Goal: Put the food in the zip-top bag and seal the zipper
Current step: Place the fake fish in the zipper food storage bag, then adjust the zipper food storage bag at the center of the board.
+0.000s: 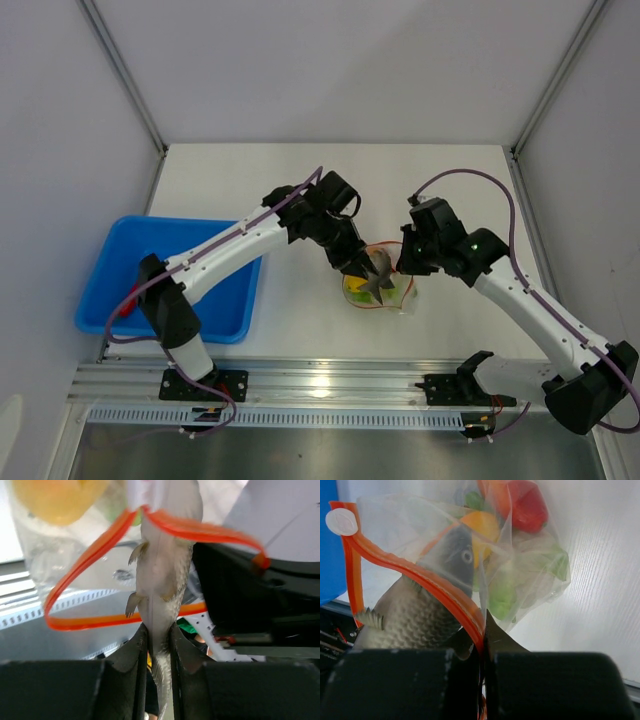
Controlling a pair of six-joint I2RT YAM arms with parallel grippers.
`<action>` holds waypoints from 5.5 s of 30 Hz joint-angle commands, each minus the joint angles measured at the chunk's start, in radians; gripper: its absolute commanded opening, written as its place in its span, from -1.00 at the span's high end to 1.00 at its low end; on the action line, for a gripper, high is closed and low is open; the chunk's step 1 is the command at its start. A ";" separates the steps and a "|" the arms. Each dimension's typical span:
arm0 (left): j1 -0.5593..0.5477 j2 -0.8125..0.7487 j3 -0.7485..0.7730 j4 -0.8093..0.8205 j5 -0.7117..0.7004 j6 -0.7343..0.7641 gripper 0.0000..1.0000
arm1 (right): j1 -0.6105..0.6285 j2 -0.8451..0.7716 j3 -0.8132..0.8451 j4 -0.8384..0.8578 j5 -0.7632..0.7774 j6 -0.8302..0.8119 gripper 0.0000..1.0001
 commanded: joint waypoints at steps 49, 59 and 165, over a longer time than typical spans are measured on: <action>-0.024 -0.051 0.074 0.091 -0.483 0.485 -0.98 | -0.103 -0.022 0.077 -0.080 -0.165 0.027 1.00; 0.077 -0.095 -0.128 0.103 -0.372 0.505 -0.41 | -0.110 -0.002 0.089 -0.109 -0.176 0.019 1.00; 0.145 -0.019 0.117 0.241 0.131 0.461 0.99 | -0.227 0.170 0.357 -0.296 -0.043 -0.146 1.00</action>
